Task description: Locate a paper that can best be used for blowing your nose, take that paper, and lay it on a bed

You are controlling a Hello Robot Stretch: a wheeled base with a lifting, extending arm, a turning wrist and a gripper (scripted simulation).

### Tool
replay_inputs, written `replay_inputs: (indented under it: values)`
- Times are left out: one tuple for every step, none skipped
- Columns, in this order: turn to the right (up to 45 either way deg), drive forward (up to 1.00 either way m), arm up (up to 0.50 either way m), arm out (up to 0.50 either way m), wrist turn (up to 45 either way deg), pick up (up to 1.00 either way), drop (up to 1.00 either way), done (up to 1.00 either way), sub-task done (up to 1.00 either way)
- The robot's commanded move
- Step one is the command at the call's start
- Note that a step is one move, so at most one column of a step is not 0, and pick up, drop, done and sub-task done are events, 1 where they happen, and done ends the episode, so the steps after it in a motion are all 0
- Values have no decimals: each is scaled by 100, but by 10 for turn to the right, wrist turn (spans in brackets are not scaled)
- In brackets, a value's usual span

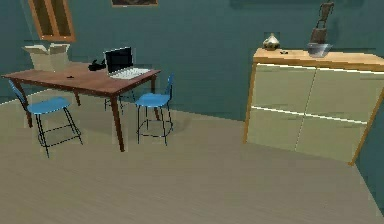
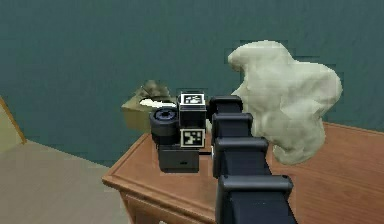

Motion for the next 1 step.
replay_inputs:
  values:
    - [0, 0, 0, 0, -450, 0, 0, 0, 0]
